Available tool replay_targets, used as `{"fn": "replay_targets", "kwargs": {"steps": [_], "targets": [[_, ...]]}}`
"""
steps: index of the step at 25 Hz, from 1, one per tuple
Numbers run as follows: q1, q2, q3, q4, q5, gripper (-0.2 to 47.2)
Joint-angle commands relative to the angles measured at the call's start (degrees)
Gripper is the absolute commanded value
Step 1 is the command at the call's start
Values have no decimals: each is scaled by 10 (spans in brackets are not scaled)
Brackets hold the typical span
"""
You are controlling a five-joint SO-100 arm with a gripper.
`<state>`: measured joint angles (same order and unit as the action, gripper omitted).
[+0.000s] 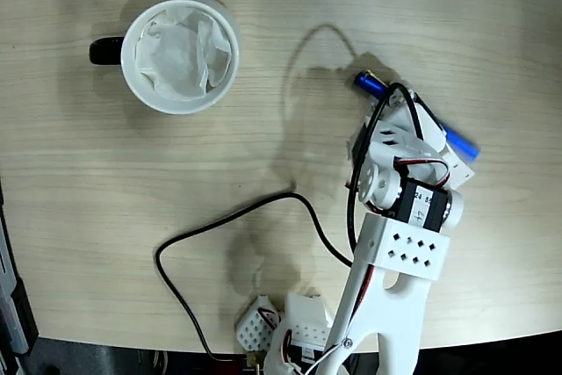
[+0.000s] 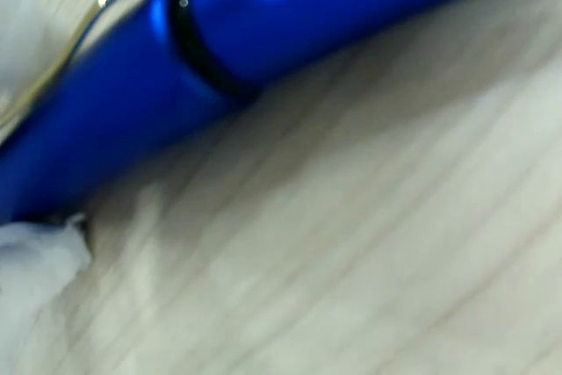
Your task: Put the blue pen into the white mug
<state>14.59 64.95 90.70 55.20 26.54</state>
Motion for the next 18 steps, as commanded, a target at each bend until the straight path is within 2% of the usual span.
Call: {"fn": "replay_targets", "kwargs": {"steps": [1, 4, 10, 18], "targets": [[8, 1, -17, 0, 8, 16], [10, 1, -18, 0, 8, 1], [22, 27, -18, 0, 10, 1], [19, 165, -11, 0, 25, 0]]}}
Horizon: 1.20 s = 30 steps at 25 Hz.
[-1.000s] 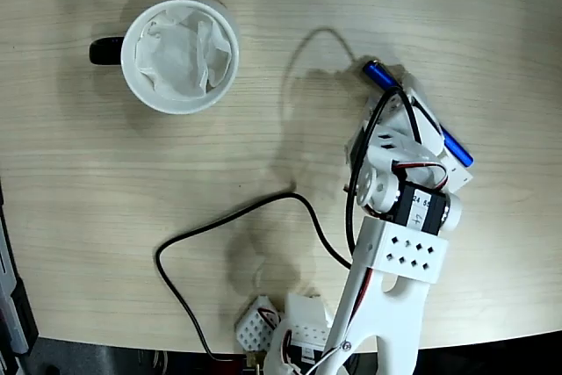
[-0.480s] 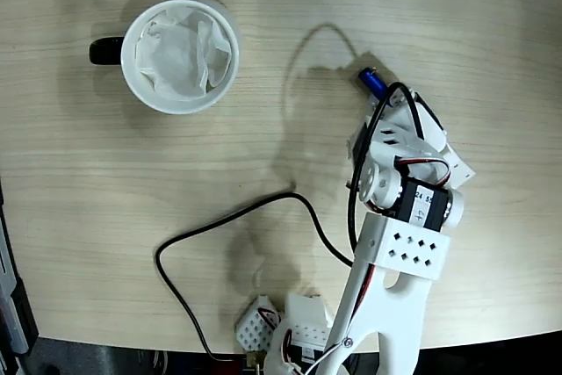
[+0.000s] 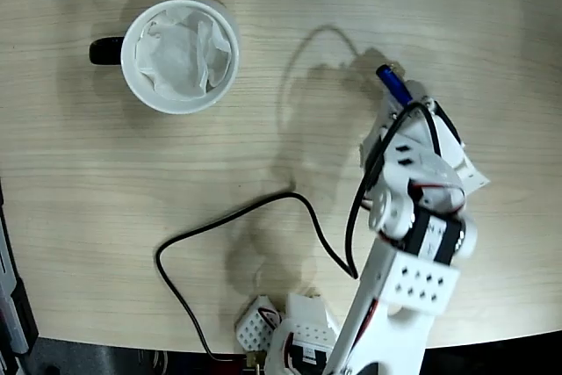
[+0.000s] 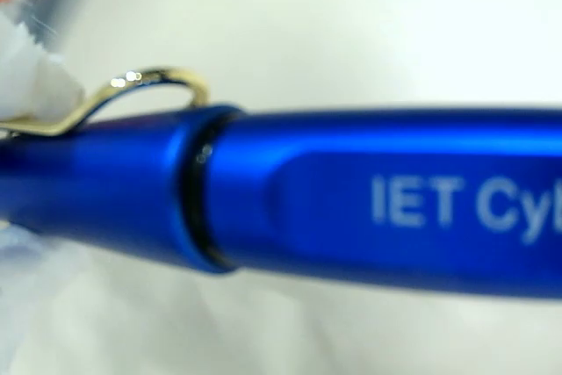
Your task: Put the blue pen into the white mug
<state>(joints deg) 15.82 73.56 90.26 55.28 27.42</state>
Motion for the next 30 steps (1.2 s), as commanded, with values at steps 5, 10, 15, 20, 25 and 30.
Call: {"fn": "replay_targets", "kwargs": {"steps": [5, 10, 15, 20, 25, 30], "targets": [[-6, 174, 23, -24, 21, 0], [-23, 279, 120, -130, 21, 0], [-69, 412, 269, -288, 21, 0], [-134, 557, 396, -403, 54, 0], [-206, 639, 416, -403, 147, -1], [-255, 698, 413, -448, 251, -1]]}}
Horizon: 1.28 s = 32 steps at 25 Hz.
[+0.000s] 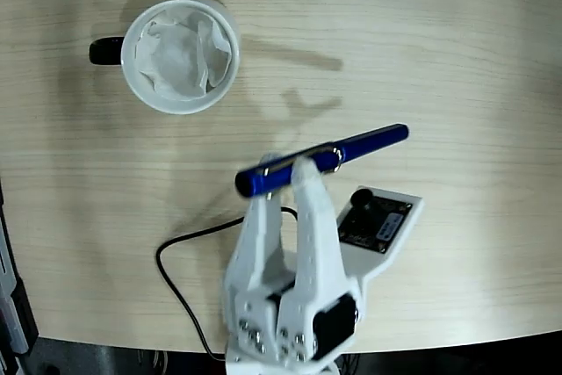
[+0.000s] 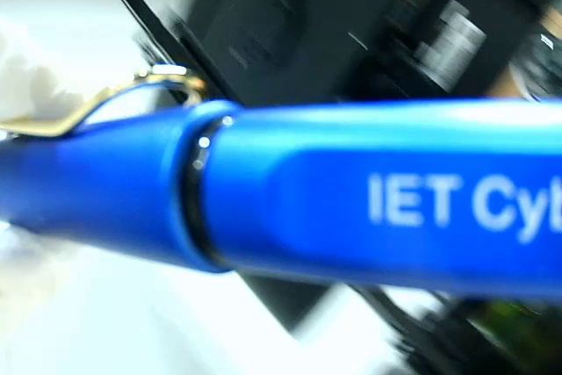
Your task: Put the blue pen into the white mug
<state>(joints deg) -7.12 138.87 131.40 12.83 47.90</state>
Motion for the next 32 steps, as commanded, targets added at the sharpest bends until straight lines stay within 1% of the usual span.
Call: {"fn": "replay_targets", "kwargs": {"steps": [1, 3, 6, 8, 10, 15, 21, 24, 32], "targets": [[-35, 54, 4, -40, 63, -1], [-58, 64, 9, -67, 91, -1], [-92, 51, 56, -166, 102, -1], [-114, 23, 60, -179, 103, -1], [-125, 1, 89, -243, 133, -1], [-137, -42, 120, -334, 158, -1], [-154, -62, 161, -387, 179, -1], [-165, -83, 170, -394, 193, -1], [-221, -124, 181, -401, 194, -1]]}}
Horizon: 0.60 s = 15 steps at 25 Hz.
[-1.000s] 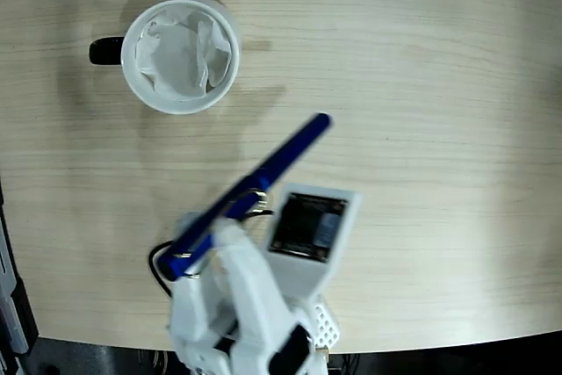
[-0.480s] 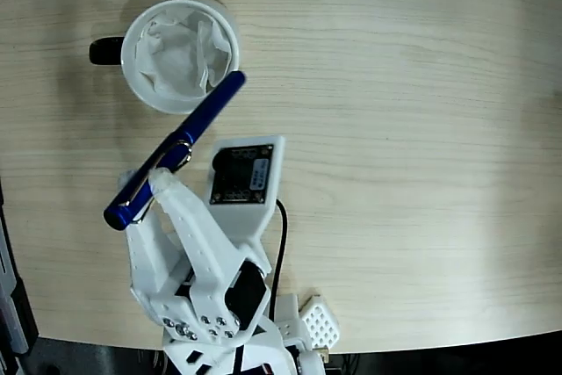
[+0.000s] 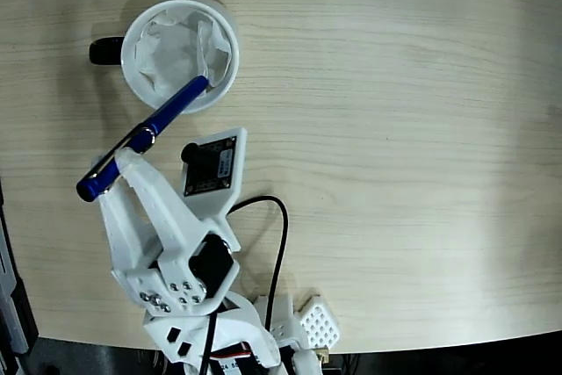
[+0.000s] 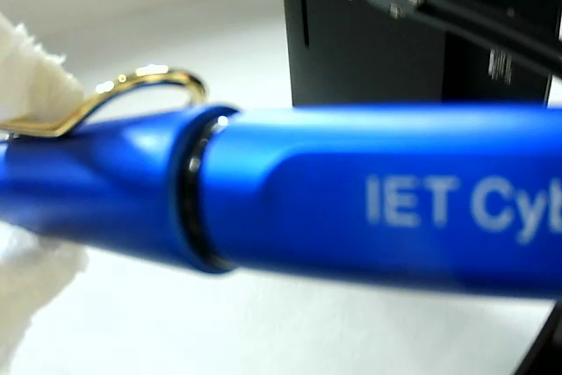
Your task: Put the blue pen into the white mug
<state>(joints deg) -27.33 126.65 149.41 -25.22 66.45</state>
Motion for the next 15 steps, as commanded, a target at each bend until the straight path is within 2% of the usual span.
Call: {"fn": "replay_targets", "kwargs": {"steps": [1, 6, 13, 14, 15], "targets": [[-26, -8, 1, -25, 9, -1], [-32, -39, -11, -40, 9, -1], [10, -86, -19, -40, 5, 0], [15, -91, -19, -40, 4, 16], [18, -94, -18, -40, 4, 57]]}}
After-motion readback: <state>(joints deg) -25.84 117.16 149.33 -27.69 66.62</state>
